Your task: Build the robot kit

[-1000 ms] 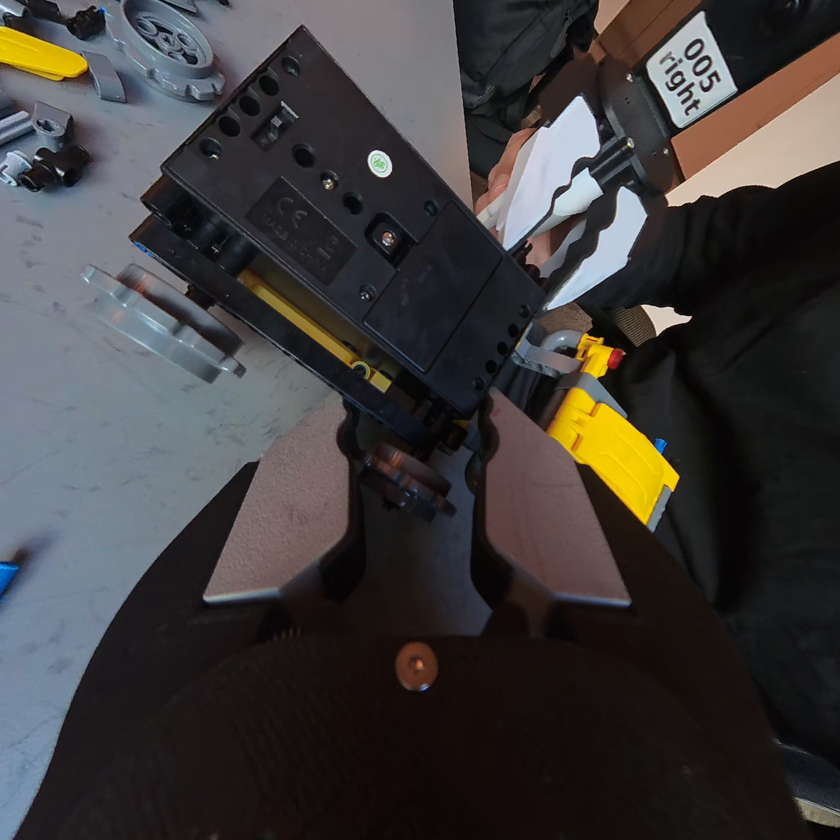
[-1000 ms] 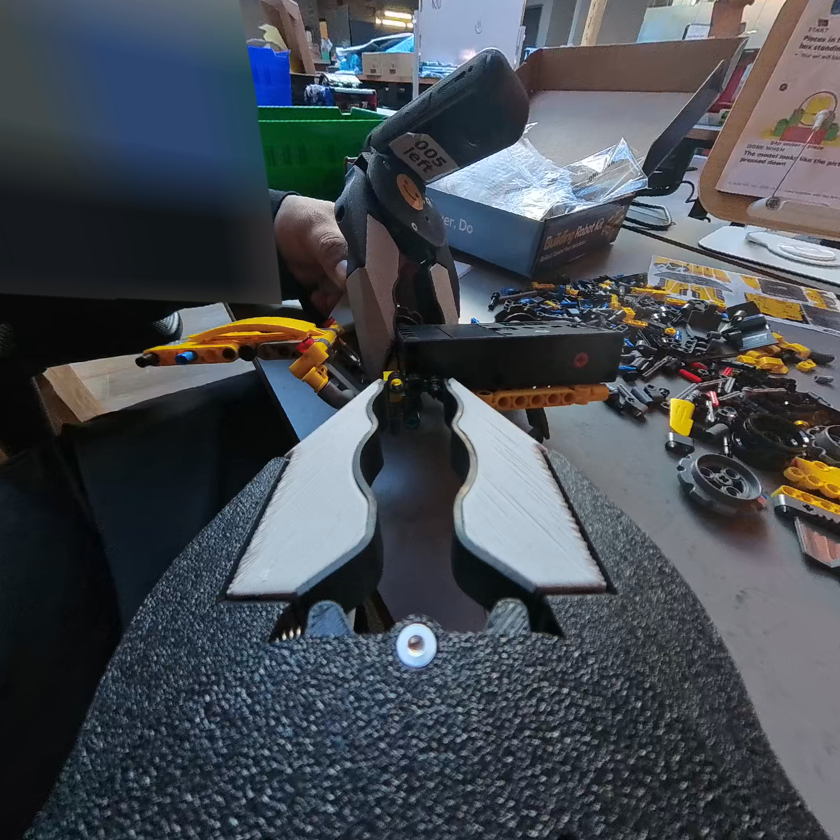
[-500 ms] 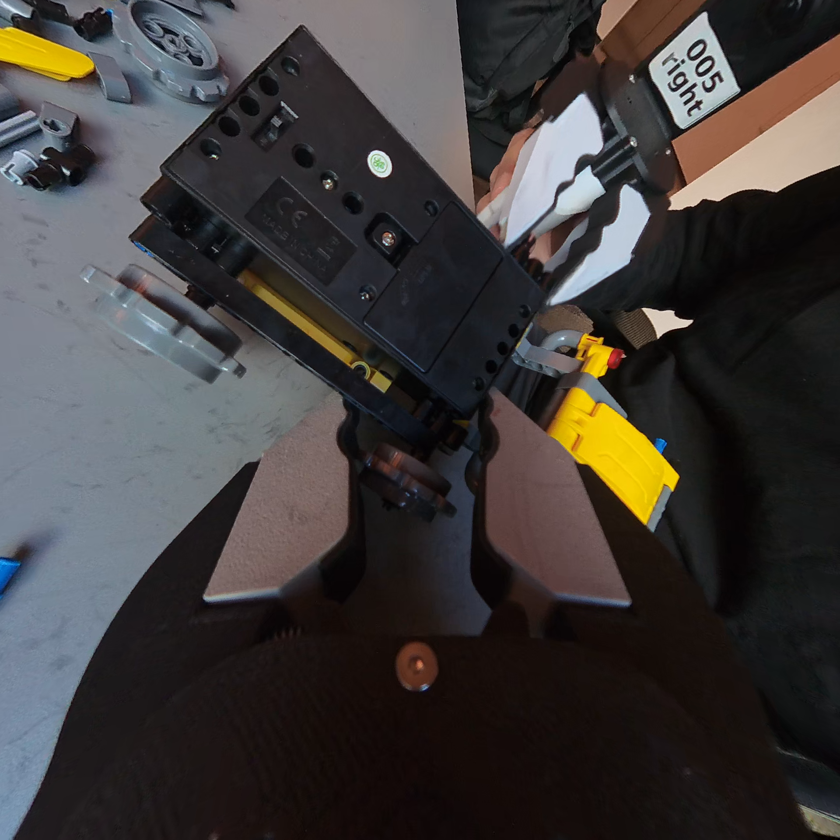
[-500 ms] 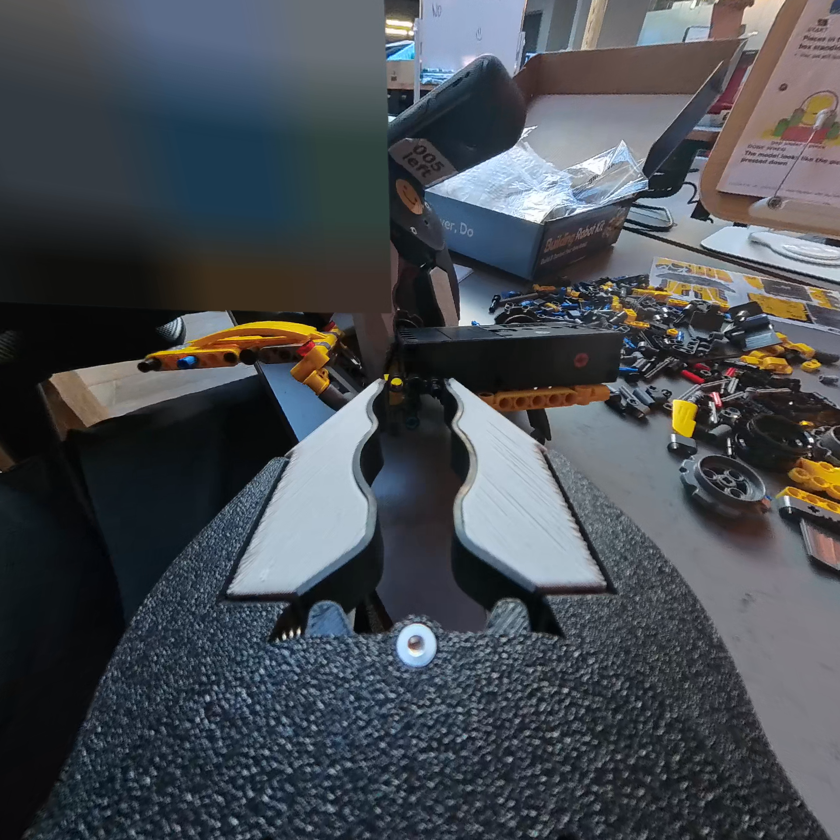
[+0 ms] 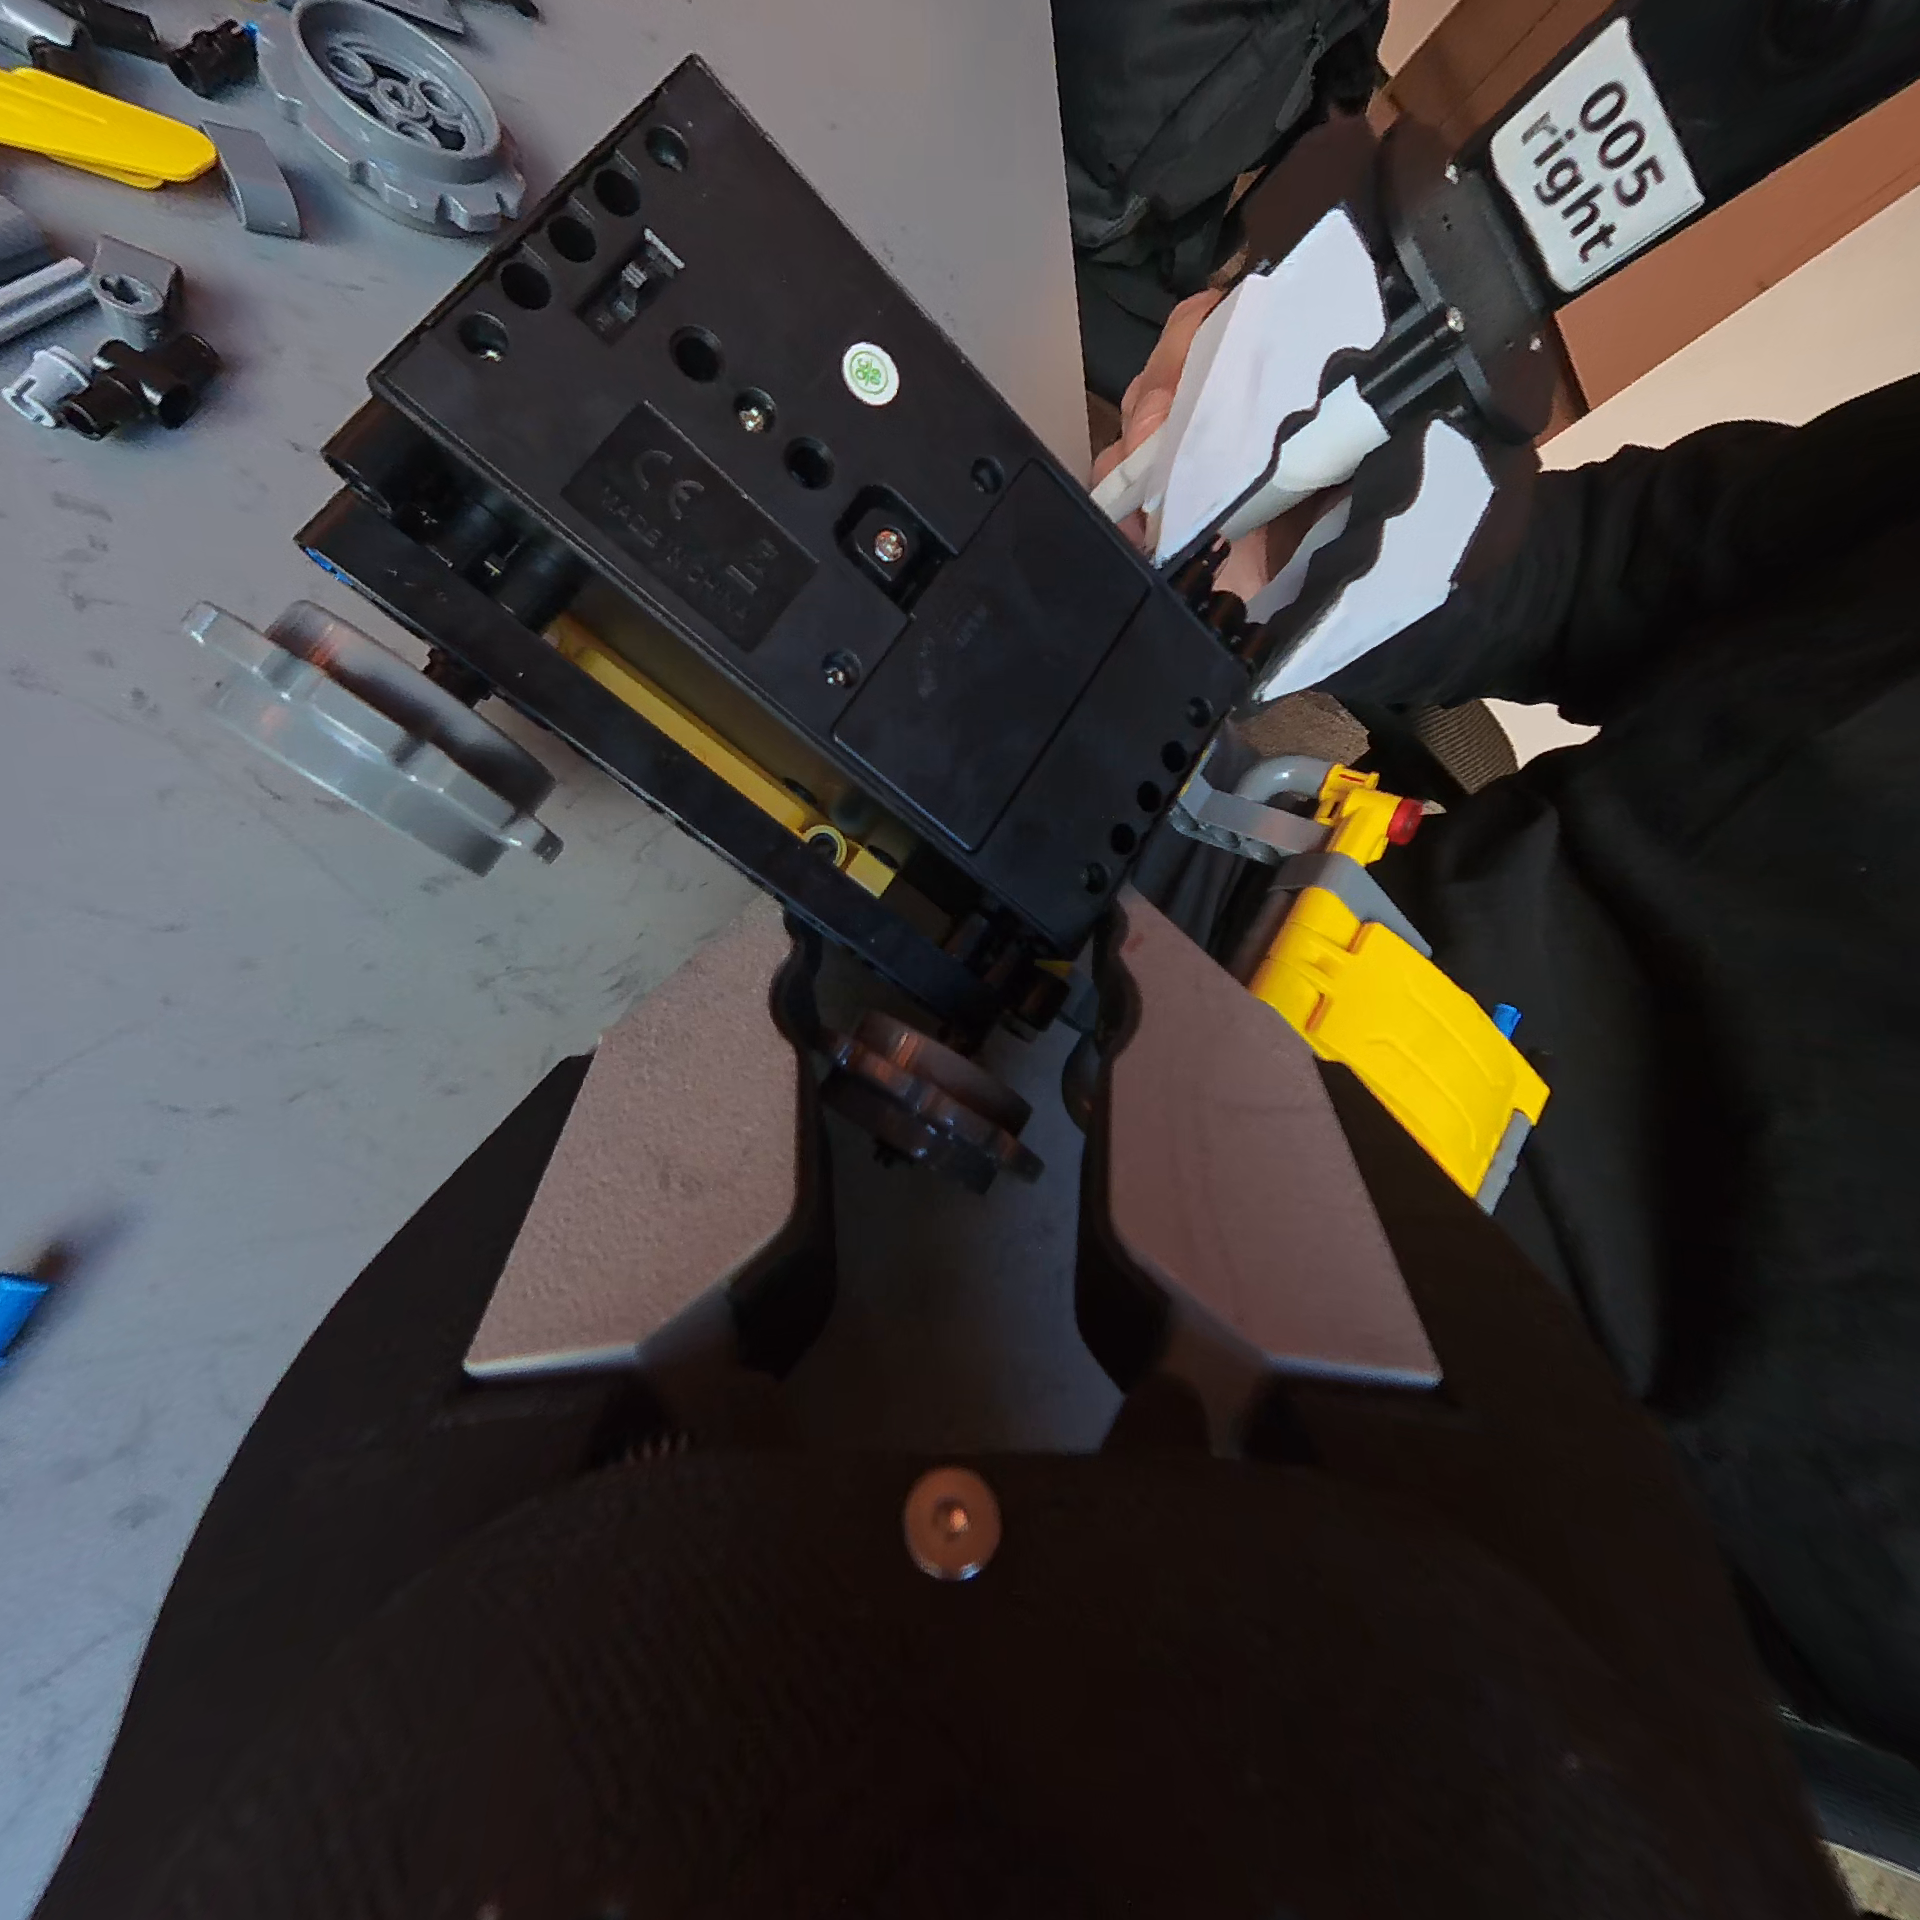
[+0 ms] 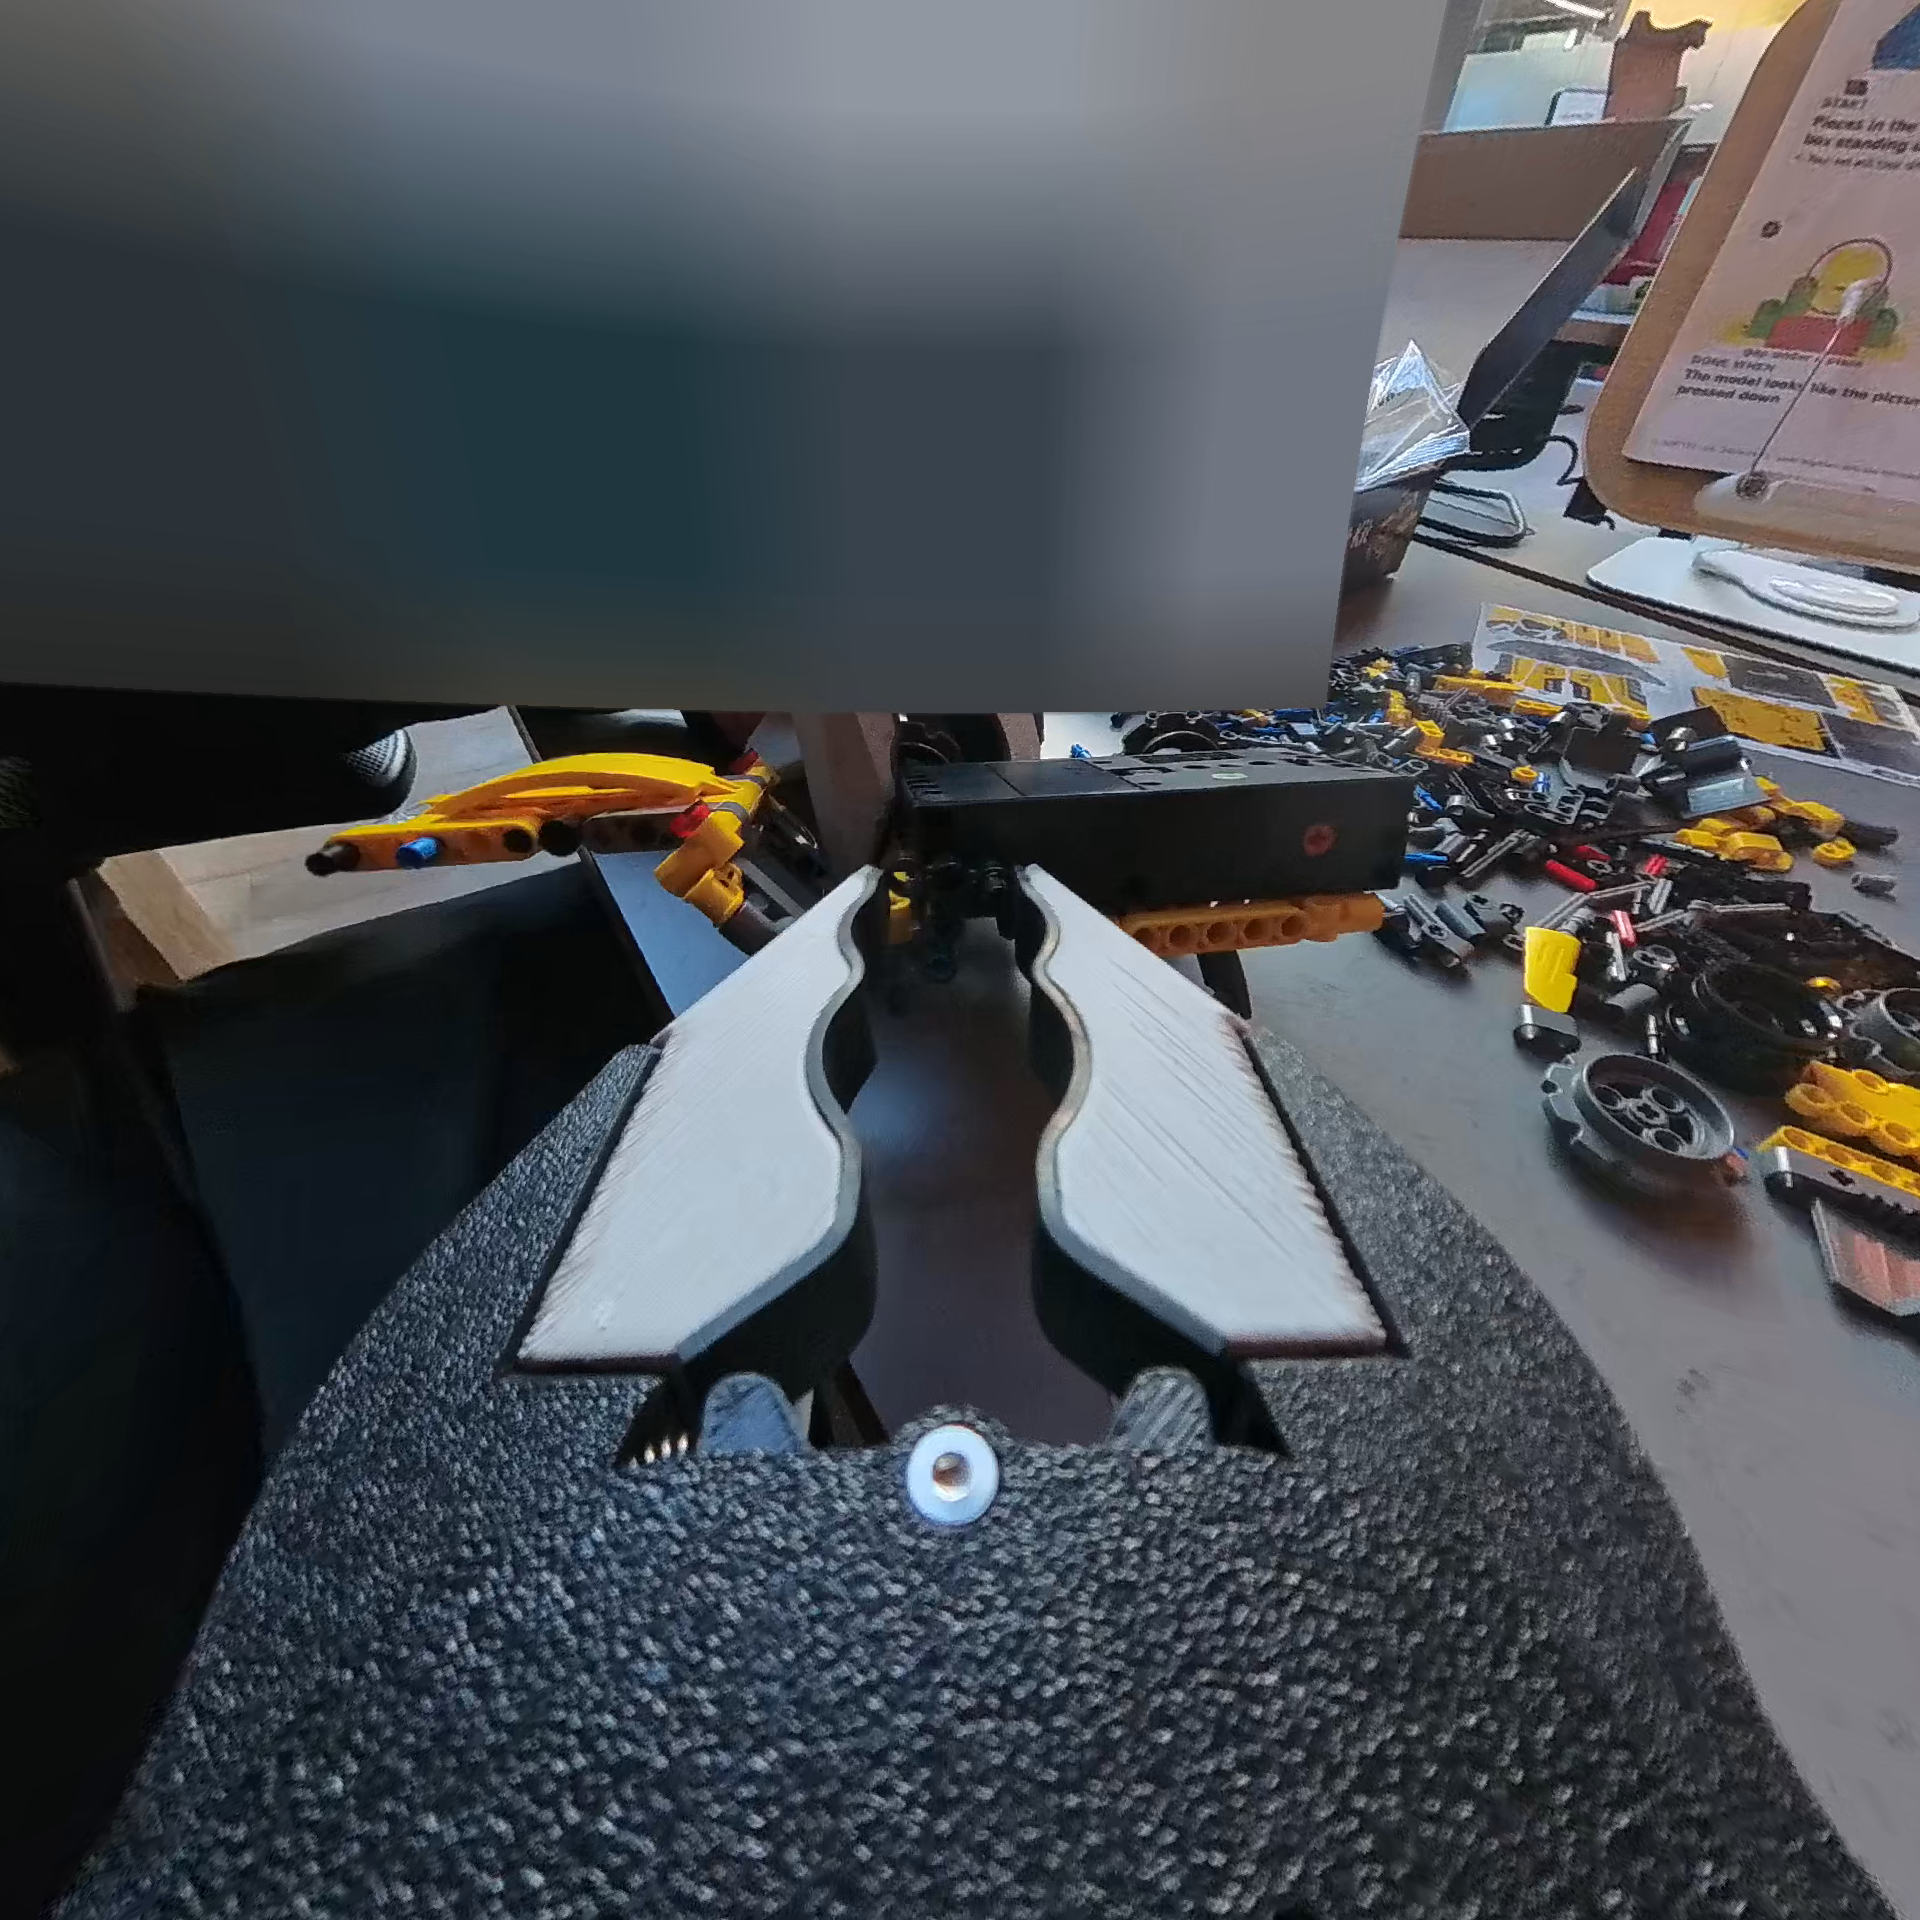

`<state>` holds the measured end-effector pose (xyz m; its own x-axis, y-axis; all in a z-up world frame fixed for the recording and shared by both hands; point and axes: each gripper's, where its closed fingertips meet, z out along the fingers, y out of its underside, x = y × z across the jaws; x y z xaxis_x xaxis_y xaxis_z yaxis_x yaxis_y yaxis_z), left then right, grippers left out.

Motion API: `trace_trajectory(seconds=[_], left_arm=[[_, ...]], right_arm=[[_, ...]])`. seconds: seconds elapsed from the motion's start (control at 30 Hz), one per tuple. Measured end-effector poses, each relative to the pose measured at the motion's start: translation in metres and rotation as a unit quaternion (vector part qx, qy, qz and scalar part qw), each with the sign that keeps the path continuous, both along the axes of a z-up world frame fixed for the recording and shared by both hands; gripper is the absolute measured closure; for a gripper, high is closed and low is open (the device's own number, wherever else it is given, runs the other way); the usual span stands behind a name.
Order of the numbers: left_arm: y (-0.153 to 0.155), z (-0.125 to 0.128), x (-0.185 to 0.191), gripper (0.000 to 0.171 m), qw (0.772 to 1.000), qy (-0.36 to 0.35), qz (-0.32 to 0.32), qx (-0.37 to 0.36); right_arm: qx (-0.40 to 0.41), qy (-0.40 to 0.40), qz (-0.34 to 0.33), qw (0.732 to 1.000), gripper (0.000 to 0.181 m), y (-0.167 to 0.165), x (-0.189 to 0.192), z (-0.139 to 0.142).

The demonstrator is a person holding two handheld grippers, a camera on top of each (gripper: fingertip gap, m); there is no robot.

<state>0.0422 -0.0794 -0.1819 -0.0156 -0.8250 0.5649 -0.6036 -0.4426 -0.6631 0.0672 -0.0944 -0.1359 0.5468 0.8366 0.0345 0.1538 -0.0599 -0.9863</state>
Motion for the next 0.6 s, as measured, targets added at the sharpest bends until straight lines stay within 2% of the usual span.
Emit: trace_trajectory(seconds=[0.47,0.6], left_arm=[[0.0008,-0.0037,-0.0001,0.123,1.0,0.014,0.005,0.022],[0.0004,-0.0042,-0.0003,0.123,0.999,0.016,0.003,0.03]], right_arm=[[0.003,-0.01,-0.001,1.0,0.157,-0.0004,-0.0012,-0.004],[-0.013,-0.02,0.018,1.0,0.158,-0.0019,-0.0016,-0.0066]])
